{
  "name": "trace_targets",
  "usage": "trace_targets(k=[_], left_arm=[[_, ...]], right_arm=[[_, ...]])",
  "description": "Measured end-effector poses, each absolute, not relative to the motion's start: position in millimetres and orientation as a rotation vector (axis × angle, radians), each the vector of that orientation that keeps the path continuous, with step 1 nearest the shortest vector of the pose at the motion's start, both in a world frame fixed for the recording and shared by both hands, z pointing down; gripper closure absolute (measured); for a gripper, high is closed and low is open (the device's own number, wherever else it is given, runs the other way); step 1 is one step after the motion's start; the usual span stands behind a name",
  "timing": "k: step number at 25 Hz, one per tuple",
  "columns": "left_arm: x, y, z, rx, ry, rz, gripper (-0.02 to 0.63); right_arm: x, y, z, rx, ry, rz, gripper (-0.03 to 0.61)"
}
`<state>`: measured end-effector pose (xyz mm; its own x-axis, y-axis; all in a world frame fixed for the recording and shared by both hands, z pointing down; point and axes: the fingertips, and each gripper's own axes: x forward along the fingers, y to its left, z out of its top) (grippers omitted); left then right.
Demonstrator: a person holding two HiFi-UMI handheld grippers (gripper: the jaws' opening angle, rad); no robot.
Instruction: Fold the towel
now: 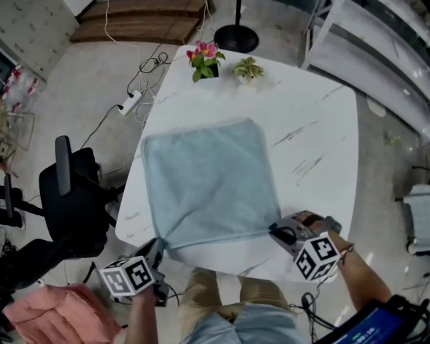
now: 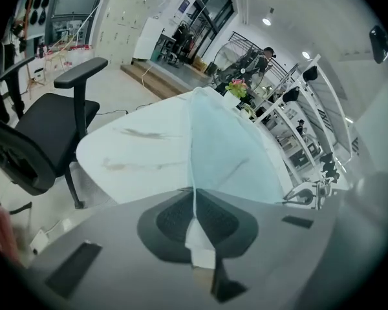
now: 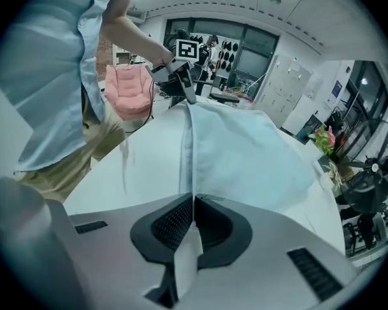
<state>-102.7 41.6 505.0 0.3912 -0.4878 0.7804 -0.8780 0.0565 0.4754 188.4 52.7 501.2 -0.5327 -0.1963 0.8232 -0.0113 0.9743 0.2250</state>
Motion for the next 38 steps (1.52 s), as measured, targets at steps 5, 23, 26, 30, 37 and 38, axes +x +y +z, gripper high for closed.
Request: trace_targets(k=[5, 23, 26, 30, 37, 38], left_arm=[[-77, 69, 506, 1.592, -1.220, 0.467, 0.595], [-46, 112, 468, 1.722, -1.210, 0.436, 0.402], [-48, 112, 450, 1.744, -1.270, 0.413, 0.402], [-47, 91, 416, 1.793, -1.340, 0.360, 0.403], [-50, 41, 378, 1.941, -1.393, 0.288, 0.458], [-53, 35, 377, 1.958, -1.394, 0.263, 0.491]], right_arm=[[212, 79, 504, 0.129, -2.090, -0.196, 0.549], [235, 93, 438, 0.263, -2.375, 0.300, 0.328], [249, 37, 418, 0.536, -2.473, 0.510, 0.331], [259, -21, 431, 0.807, -2.456, 0.831, 0.330], [267, -21, 502, 0.989, -2.176, 1.090, 0.327], [266, -21, 504, 1.013, -2.168, 1.114, 0.334]])
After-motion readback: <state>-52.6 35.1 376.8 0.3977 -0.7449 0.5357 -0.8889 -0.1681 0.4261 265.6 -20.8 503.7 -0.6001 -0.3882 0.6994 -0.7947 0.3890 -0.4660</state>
